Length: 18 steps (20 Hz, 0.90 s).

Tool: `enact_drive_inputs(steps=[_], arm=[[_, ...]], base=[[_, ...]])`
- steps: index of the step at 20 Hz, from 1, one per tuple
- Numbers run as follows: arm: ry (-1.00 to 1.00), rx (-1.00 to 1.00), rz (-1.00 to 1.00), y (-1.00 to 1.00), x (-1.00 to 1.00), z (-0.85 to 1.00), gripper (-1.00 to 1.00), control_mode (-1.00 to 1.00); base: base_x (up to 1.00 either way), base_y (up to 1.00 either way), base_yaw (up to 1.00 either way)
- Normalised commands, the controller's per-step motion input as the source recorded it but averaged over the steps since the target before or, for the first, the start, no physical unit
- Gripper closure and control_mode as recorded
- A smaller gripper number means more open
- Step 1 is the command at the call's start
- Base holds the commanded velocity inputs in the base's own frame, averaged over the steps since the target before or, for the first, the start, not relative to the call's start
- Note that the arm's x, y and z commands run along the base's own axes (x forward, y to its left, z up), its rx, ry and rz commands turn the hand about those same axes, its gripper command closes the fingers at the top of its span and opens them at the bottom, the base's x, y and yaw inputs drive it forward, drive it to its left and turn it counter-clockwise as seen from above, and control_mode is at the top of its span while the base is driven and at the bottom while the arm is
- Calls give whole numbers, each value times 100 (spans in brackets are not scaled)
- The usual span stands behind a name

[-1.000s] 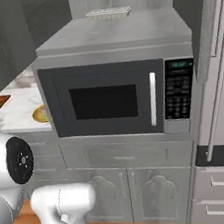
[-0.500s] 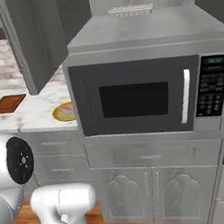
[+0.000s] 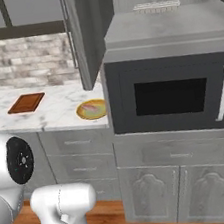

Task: Pick the steak from the plate and place it on the cutting board. Then pick the condiment bottle from the cabinet and place it next to the cutting board.

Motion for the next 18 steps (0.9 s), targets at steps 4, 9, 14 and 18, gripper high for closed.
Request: enact_drive_inputs(steps=[4,9,14,18], arm=[[0,0,0,0,0,0,100,100],[0,0,0,0,0,0,100,100],[0,0,0,0,0,0,100,100],[0,0,0,0,0,0,100,100]], base=[[-21,64,-2],[-23,61,-2],[-18,59,-3],[-16,55,-3]])
